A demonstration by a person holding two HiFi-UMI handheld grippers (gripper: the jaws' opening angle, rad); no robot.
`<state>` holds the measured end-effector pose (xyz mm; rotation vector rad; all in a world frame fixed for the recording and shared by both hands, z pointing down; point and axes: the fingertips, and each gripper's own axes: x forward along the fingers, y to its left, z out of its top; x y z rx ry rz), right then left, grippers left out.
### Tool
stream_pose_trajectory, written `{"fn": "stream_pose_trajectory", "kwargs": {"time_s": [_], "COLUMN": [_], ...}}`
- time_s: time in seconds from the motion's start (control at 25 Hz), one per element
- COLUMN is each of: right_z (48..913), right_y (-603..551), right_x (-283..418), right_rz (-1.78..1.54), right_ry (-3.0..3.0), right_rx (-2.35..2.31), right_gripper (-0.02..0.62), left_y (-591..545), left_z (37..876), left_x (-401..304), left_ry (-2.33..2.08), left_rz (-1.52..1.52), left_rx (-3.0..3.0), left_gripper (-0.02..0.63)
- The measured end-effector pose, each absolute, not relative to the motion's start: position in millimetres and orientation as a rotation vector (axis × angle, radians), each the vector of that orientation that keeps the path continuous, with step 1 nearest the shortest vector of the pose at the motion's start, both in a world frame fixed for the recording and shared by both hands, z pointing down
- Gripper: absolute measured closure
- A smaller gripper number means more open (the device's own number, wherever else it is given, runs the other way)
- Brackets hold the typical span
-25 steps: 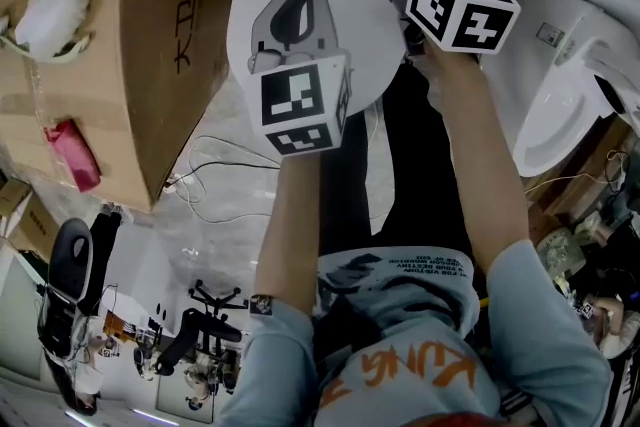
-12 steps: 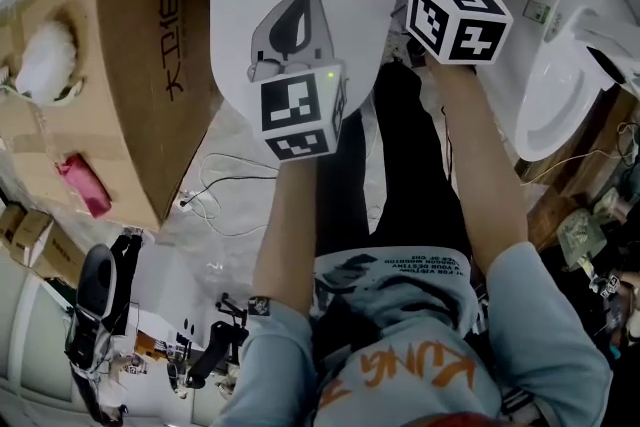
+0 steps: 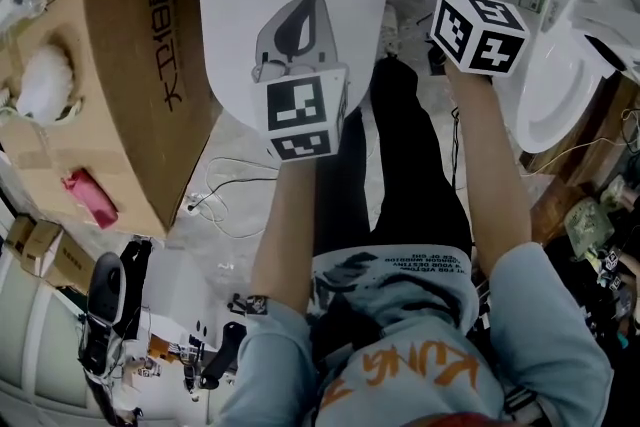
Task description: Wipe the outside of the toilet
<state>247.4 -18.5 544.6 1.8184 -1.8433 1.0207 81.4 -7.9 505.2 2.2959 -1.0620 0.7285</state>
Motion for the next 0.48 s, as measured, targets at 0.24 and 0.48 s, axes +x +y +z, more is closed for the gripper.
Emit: {"fn": "stream_pose_trajectory", "kwargs": {"time_s": [0.24,0.48], "right_z": [550,552], "right_y": [0,2], "right_x": [236,164], "right_rz": [1.007,1.004], "right_ry": [-1.844,-1.961], "right_rx": [1.753,1.545], "right_gripper": [0.541,0.541], "left_y": [-11,-12], "left_z": [511,523], "left_x": [72,33], "left_ry": [-1.095,-1.179], "left_rz": [0.702,0.692], "left_rx": [2.252,2.159], "left_gripper": [0.588,0.588]}}
